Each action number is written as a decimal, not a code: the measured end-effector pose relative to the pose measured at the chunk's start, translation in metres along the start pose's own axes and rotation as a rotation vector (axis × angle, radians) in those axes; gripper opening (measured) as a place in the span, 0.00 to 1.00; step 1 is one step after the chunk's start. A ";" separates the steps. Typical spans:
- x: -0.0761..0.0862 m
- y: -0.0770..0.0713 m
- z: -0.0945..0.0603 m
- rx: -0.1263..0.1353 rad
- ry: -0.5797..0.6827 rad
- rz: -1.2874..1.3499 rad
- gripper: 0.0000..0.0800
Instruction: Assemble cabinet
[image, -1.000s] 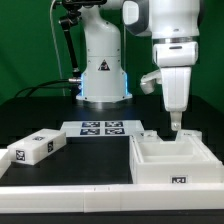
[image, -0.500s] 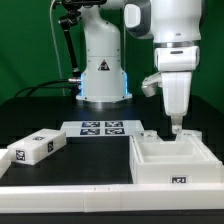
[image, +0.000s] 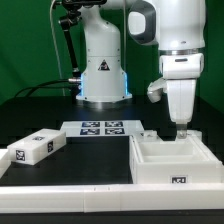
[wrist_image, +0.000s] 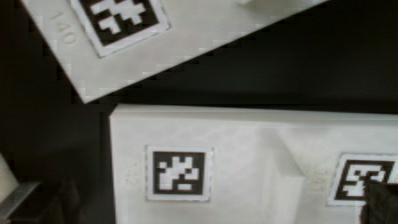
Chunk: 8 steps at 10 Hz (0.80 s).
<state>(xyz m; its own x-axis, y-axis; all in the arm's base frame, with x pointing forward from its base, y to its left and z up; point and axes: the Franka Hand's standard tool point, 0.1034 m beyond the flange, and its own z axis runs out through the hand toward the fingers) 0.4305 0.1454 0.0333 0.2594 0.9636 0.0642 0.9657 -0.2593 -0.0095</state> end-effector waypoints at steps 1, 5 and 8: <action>0.002 -0.003 0.002 0.004 0.000 0.000 1.00; 0.003 -0.012 0.010 0.023 -0.003 0.005 1.00; 0.005 -0.015 0.015 0.033 -0.005 0.028 1.00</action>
Offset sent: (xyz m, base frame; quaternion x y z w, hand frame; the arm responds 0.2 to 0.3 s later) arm -0.0050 0.0049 -0.0055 0.0125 0.0016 0.0313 0.9994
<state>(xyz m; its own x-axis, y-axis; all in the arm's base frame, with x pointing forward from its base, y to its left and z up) 0.4172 0.1548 0.0192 0.2864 0.9563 0.0581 0.9578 -0.2842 -0.0439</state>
